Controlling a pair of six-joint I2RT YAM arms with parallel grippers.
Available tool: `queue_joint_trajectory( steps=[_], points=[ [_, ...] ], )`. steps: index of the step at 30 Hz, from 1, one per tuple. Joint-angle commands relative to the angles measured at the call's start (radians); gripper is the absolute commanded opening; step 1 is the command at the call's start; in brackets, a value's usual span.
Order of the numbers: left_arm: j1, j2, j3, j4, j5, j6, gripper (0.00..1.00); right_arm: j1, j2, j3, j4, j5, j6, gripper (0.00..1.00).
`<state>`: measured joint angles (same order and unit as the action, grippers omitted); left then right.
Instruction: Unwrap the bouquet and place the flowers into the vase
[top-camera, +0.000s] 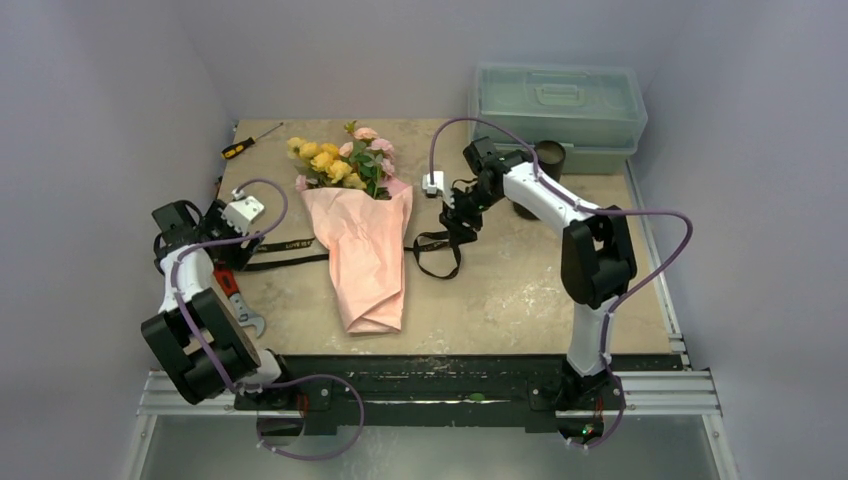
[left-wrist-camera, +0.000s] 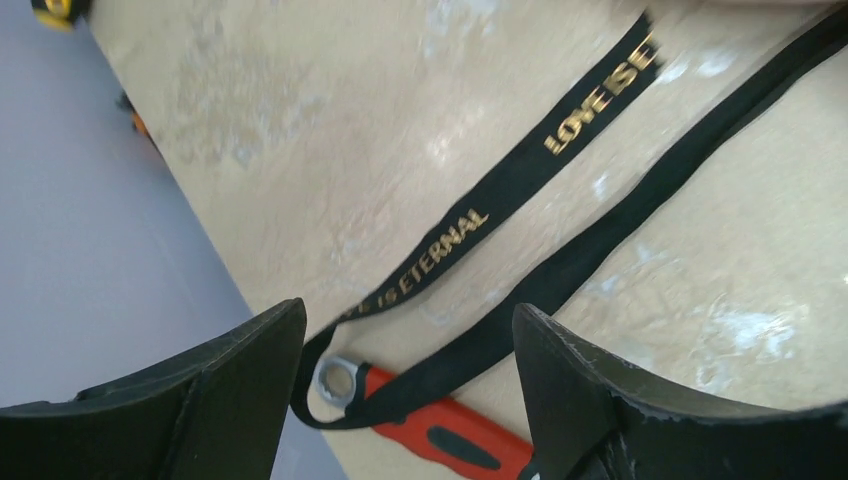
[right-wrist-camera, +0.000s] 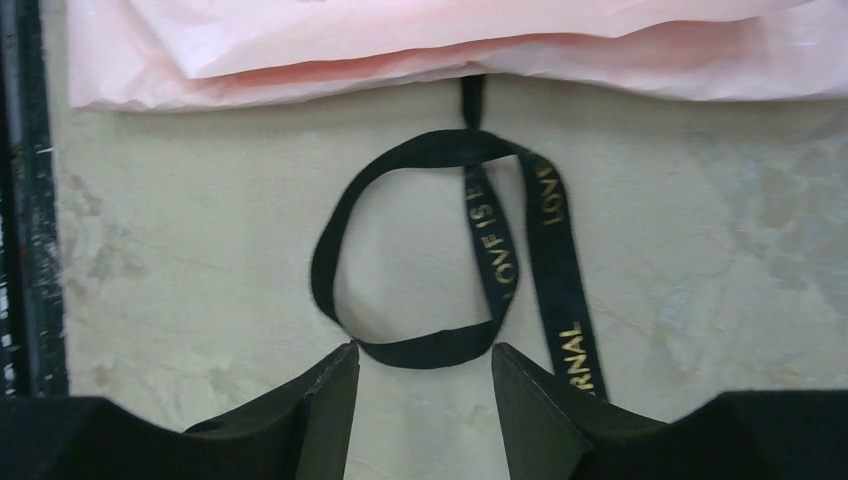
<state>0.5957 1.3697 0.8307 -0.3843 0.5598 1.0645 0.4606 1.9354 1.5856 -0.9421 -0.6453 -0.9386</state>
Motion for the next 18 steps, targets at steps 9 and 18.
queue_joint_trajectory(
  steps=[9, 18],
  points=[
    [-0.178, -0.112, 0.066, 0.047, 0.227, -0.146, 0.76, 0.002, 0.210, 0.215, 0.190, 0.099, 0.111, 0.56],
    [-0.209, -0.110, 0.080, 0.059, 0.232, -0.207, 0.76, 0.061, 0.283, 0.219, 0.231, 0.108, 0.099, 0.56]
  ],
)
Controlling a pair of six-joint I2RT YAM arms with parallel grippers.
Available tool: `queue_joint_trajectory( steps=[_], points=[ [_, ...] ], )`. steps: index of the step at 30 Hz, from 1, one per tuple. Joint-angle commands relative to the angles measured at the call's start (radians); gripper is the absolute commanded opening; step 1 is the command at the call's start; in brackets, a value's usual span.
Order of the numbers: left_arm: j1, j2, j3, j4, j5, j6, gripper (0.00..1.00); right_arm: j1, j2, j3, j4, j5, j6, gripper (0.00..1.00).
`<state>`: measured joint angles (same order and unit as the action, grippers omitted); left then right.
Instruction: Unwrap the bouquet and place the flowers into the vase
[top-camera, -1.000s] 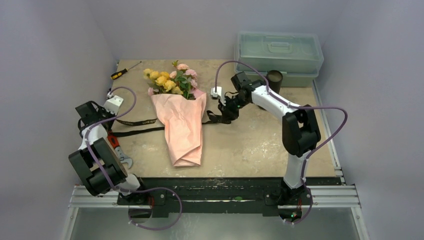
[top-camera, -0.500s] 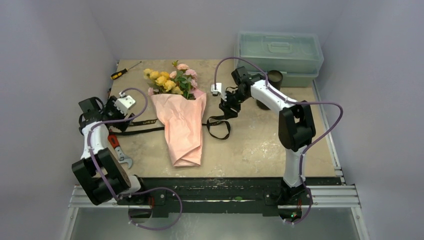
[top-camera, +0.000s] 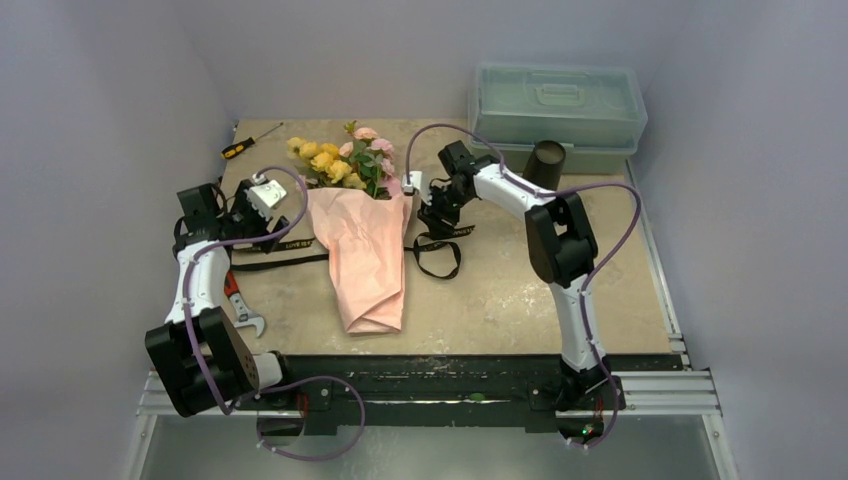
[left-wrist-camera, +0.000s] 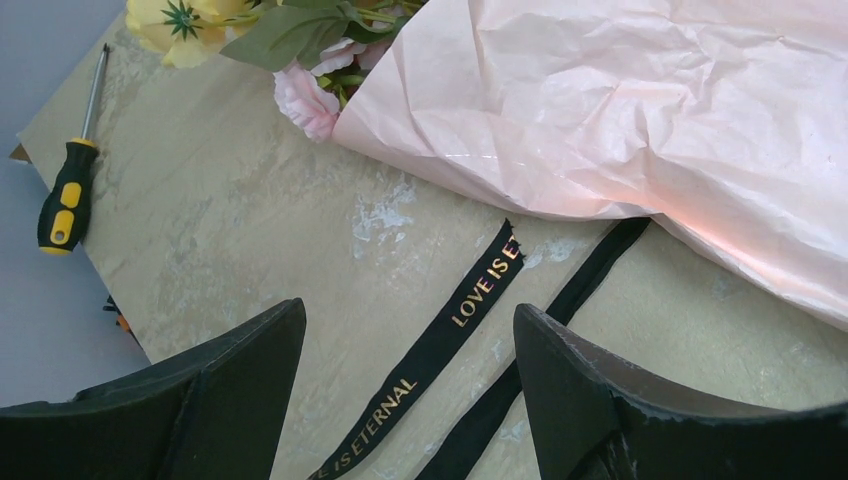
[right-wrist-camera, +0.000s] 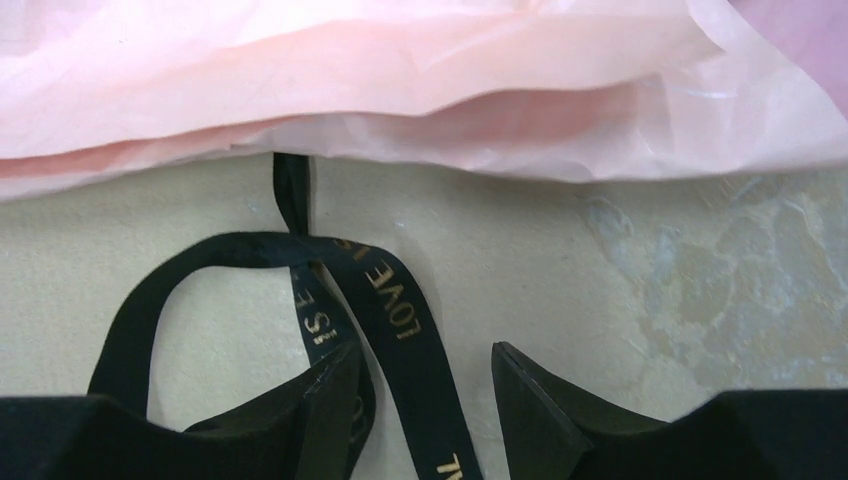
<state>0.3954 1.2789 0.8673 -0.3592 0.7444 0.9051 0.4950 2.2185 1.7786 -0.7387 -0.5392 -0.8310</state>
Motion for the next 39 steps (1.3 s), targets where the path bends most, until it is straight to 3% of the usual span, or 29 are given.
queue_joint_trajectory(
  steps=[1, 6, 11, 14, 17, 22, 28, 39],
  points=[
    [-0.011, -0.019, 0.044, 0.036, 0.047, -0.054, 0.76, 0.034, 0.006, 0.023, 0.033, 0.007, -0.013, 0.56],
    [-0.019, -0.036, 0.045, 0.040, 0.045, -0.066, 0.76, 0.050, 0.042, 0.035, 0.057, 0.031, -0.009, 0.48],
    [-0.020, -0.049, 0.063, 0.030, 0.066, -0.089, 0.75, 0.051, 0.033, 0.038, 0.043, -0.006, -0.007, 0.26],
    [-0.022, -0.055, 0.072, 0.033, 0.086, -0.104, 0.74, 0.050, -0.005, 0.036, 0.020, -0.040, 0.000, 0.08],
    [-0.033, -0.062, 0.081, 0.059, 0.102, -0.141, 0.73, 0.045, -0.065, 0.037, 0.017, -0.070, 0.043, 0.00],
    [-0.072, -0.056, 0.108, 0.151, 0.112, -0.265, 0.74, 0.001, -0.169, 0.065, 0.095, -0.126, 0.220, 0.00],
    [-0.201, -0.031, 0.149, 0.177, 0.092, -0.318, 0.85, -0.061, -0.286, 0.146, 0.221, -0.165, 0.477, 0.00],
    [-0.504, 0.042, 0.087, 0.343, 0.049, -0.428, 0.79, -0.124, -0.459, 0.253, 0.432, -0.109, 0.751, 0.00]
  ],
)
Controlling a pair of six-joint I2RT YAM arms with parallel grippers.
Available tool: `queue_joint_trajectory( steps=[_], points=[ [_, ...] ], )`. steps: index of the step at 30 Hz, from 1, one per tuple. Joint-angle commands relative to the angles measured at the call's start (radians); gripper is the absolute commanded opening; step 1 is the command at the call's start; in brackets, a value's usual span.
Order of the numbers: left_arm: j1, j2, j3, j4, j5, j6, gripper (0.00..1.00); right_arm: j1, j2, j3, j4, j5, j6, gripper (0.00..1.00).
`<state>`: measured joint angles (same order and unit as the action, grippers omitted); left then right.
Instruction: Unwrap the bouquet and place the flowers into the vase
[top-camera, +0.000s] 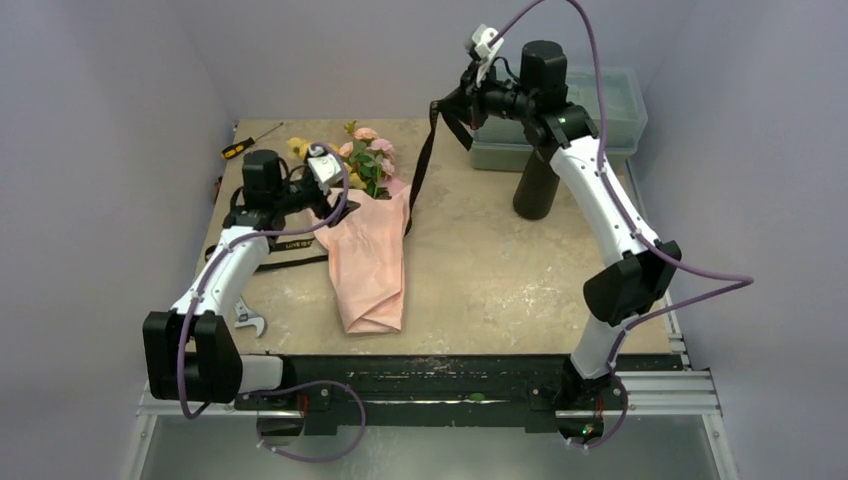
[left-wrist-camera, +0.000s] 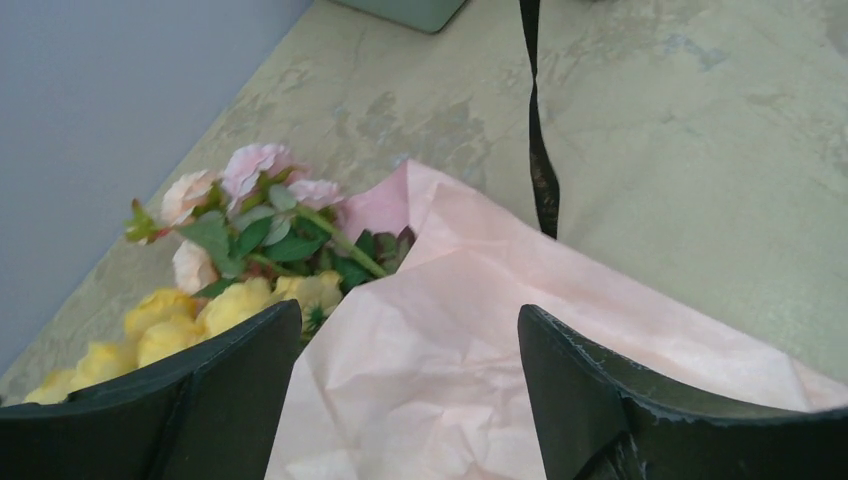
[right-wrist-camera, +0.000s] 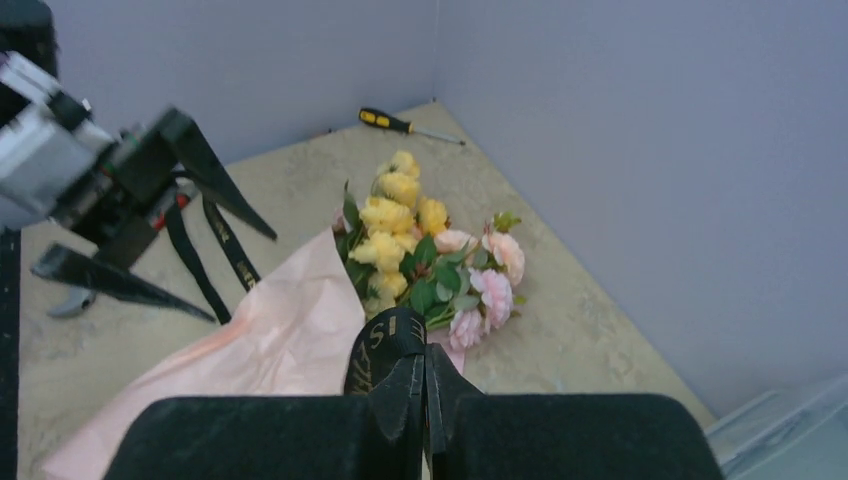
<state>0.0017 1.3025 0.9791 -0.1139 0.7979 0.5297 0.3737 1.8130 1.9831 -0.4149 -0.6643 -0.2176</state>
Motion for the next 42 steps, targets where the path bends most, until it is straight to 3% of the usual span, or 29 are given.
queue_joint_trajectory(
  steps=[1, 7, 13, 22, 33, 37, 40, 42],
  points=[
    [-0.141, 0.025, -0.038, 0.137, -0.012, -0.054, 0.77, -0.006, -0.069, 0.053, 0.126, 0.021, 0.157, 0.00],
    [-0.275, 0.086, -0.068, 0.208, -0.056, -0.071, 0.68, -0.012, -0.111, 0.078, 0.215, 0.043, 0.252, 0.00],
    [-0.341, 0.138, -0.109, 0.303, -0.092, -0.107, 0.69, -0.012, -0.104, 0.135, 0.265, 0.012, 0.345, 0.00],
    [-0.388, 0.213, -0.142, 0.457, -0.157, -0.137, 0.55, -0.012, -0.096, 0.214, 0.346, -0.017, 0.452, 0.00],
    [-0.434, 0.302, -0.118, 0.504, -0.125, -0.181, 0.45, -0.015, -0.123, 0.252, 0.318, 0.010, 0.436, 0.00],
    [-0.434, 0.334, -0.107, 0.538, -0.136, -0.235, 0.30, -0.024, -0.139, 0.235, 0.307, 0.022, 0.420, 0.00],
    [-0.434, 0.331, -0.091, 0.572, -0.153, -0.289, 0.00, -0.045, -0.168, 0.171, 0.306, 0.028, 0.410, 0.00],
    [-0.434, 0.316, -0.079, 0.576, -0.167, -0.326, 0.00, -0.058, -0.190, 0.096, 0.304, 0.028, 0.384, 0.00]
  ],
)
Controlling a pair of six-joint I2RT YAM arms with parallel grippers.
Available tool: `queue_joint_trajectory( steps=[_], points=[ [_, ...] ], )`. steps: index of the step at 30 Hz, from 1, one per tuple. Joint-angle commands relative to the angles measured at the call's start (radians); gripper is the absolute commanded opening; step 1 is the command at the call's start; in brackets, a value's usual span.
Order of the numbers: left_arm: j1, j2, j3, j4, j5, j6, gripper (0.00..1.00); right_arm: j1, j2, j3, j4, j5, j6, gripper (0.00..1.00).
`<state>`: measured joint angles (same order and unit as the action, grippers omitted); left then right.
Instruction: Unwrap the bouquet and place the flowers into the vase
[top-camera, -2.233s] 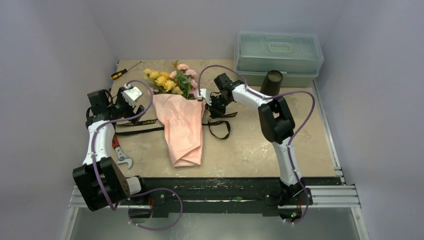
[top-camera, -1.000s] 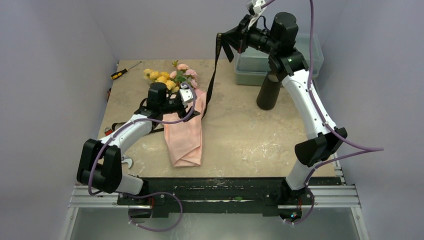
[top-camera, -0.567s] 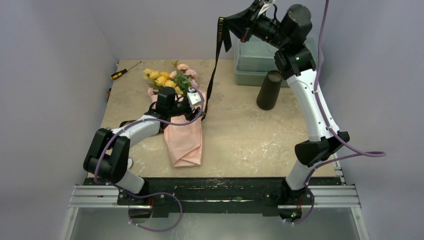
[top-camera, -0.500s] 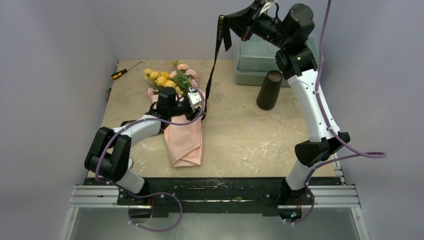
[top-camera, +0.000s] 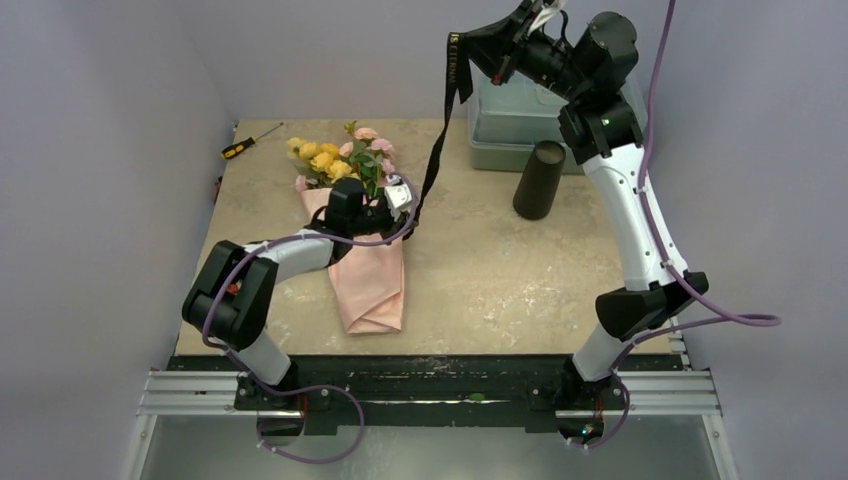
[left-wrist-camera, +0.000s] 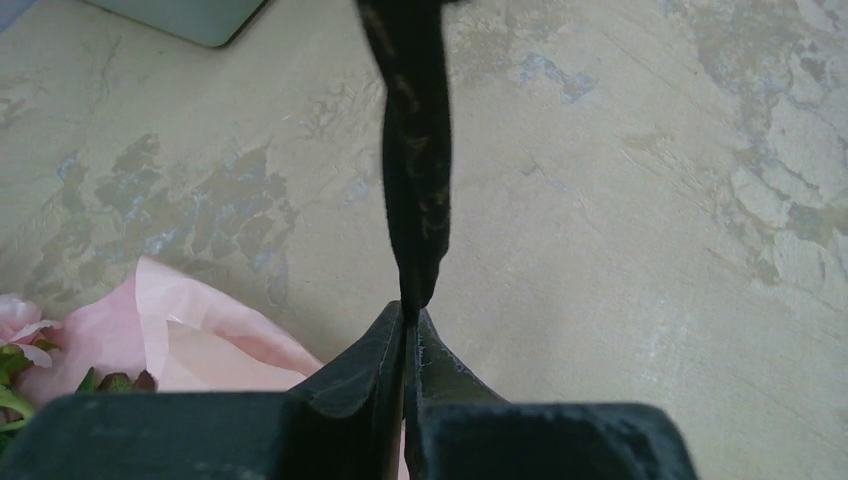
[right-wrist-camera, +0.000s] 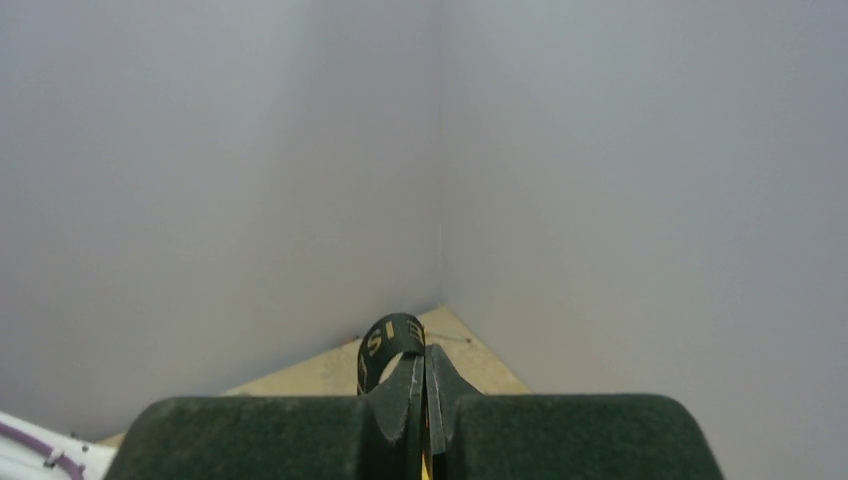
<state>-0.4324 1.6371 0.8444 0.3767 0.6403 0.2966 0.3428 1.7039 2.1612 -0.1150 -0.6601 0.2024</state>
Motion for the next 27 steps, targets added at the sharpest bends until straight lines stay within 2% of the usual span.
queue_joint_trajectory(
  steps=[1, 12, 14, 22, 27],
  points=[
    [0.000, -0.031, 0.061, 0.082, -0.011, -0.101, 0.00, -0.034, -0.097, -0.117, 0.003, 0.020, -0.057, 0.00],
    [-0.001, -0.111, 0.273, 0.008, 0.032, -0.163, 0.00, -0.052, -0.256, -0.587, 0.009, -0.115, -0.309, 0.00],
    [-0.003, -0.109, 0.323, -0.003, 0.040, -0.170, 0.00, -0.051, -0.275, -0.649, 0.000, -0.141, -0.340, 0.06],
    [-0.017, -0.094, 0.477, -0.025, 0.065, -0.220, 0.00, -0.034, -0.303, -0.804, 0.032, -0.227, -0.366, 0.42],
    [-0.039, -0.084, 0.562, -0.012, 0.084, -0.287, 0.00, 0.002, -0.284, -0.814, 0.046, -0.236, -0.385, 0.53]
  ],
)
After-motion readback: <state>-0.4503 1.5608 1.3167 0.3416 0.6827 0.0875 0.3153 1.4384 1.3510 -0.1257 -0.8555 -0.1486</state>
